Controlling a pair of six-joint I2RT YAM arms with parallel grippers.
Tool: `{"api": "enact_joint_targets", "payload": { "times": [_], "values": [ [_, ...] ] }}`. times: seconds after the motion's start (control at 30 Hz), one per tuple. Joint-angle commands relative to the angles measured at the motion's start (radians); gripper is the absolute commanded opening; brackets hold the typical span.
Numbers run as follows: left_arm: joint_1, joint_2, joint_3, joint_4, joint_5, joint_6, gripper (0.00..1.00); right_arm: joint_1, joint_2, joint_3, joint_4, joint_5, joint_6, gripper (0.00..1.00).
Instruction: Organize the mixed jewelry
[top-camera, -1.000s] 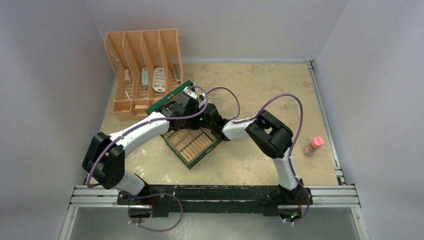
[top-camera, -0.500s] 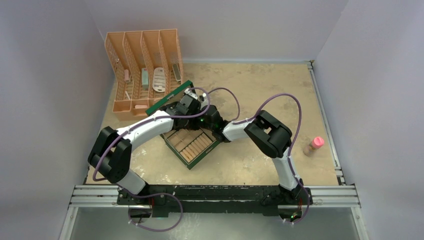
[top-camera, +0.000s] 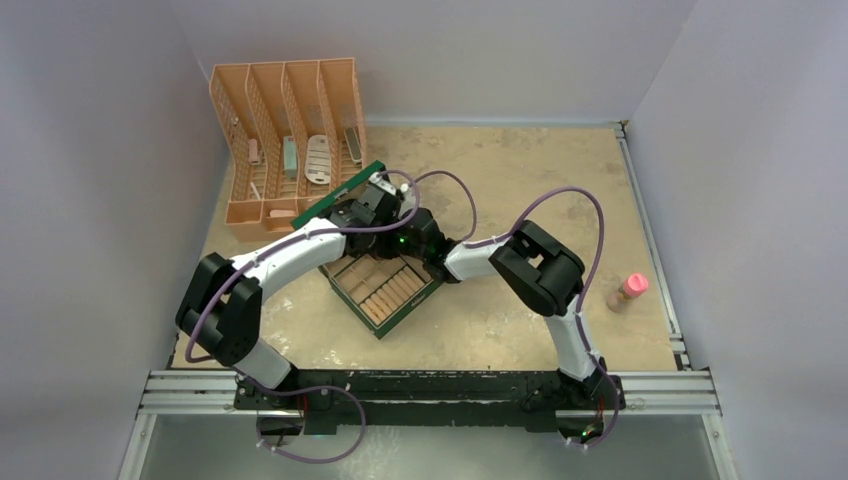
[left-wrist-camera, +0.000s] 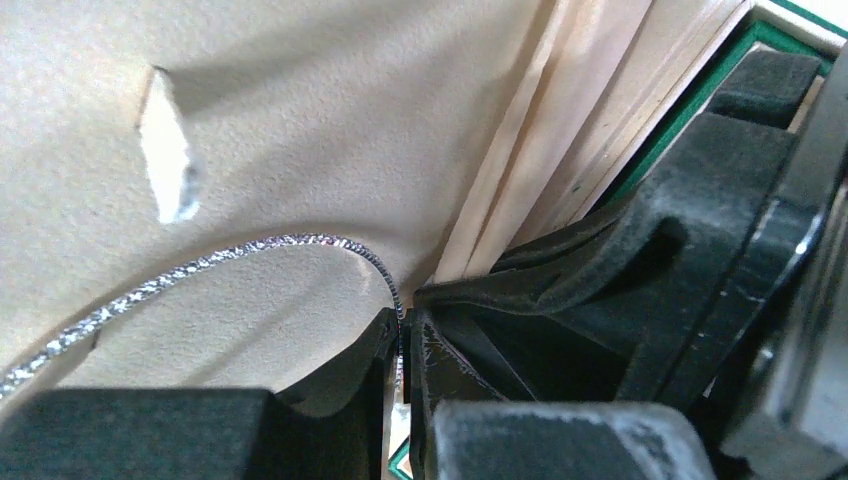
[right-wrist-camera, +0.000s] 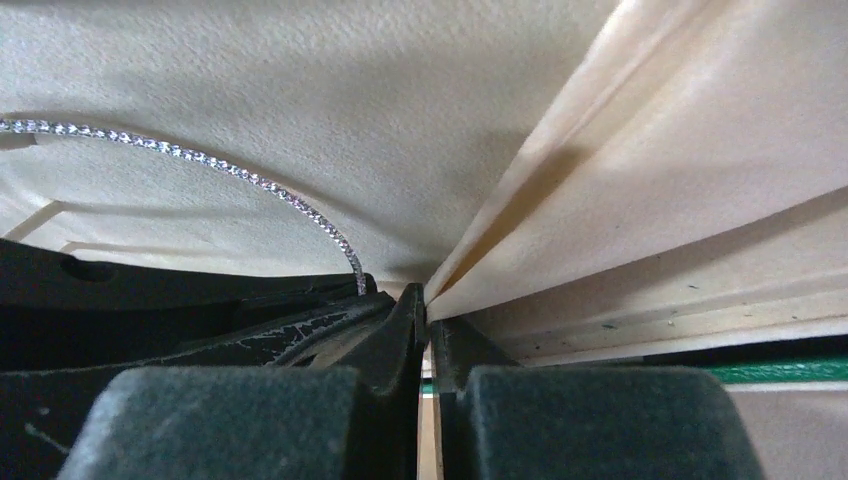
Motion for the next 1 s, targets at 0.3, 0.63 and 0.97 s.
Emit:
{"api": "enact_joint_targets", "payload": {
  "times": [0.3,0.63,0.97],
  "values": [
    [0.085,-0.084,0.018,0.059,0.187,0.052,0.12,0.029,-0.001,-0.027,-0.185,-0.054,-0.059,0.07],
    [0.092,-0.084,0.029,0.040,0.158,0.035,0.19,0.029,-0.015,-0.041,-0.174,-0.065,-0.025,0.08],
    [0.096,-0.088,0.058,-0.010,0.144,-0.011,0.27,0.029,-0.045,-0.056,-0.160,-0.067,0.002,0.09]
  ]
}}
